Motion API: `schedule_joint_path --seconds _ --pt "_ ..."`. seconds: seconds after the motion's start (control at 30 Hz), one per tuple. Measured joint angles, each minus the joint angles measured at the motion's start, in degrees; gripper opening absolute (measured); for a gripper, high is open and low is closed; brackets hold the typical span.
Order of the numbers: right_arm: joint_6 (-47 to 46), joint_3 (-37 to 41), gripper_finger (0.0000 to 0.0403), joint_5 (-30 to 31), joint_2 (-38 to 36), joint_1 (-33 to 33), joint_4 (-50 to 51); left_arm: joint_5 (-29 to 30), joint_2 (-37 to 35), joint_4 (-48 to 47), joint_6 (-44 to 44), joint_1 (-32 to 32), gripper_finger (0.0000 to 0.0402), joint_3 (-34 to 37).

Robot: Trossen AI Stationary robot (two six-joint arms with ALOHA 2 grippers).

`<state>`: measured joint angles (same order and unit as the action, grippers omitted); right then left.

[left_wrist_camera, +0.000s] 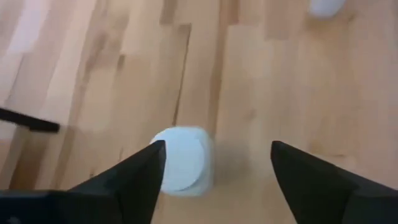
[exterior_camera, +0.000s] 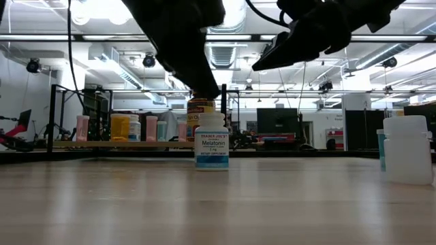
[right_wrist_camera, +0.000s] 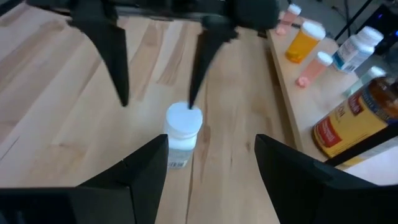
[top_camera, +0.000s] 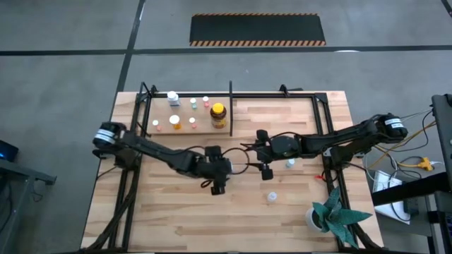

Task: Pick and place medicine bottles onto shelf by color
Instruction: Put the white pill bottle on the shelf

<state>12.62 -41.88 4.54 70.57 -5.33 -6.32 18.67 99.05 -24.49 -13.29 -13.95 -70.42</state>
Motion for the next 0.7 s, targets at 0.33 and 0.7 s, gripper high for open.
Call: schedule_joint_path --seconds 0.33,0.7 --pt "-0.63 0.27 0.0231 0.00 0.07 0.01 0.54 -1.10 2.07 -0.51 2.01 3.49 0.0293 -0.02" --pt "-0.63 0.28 0.0231 0.00 0.09 0.01 0.50 -3.89 2.20 1.97 3.18 4.23 0.0274 2.26"
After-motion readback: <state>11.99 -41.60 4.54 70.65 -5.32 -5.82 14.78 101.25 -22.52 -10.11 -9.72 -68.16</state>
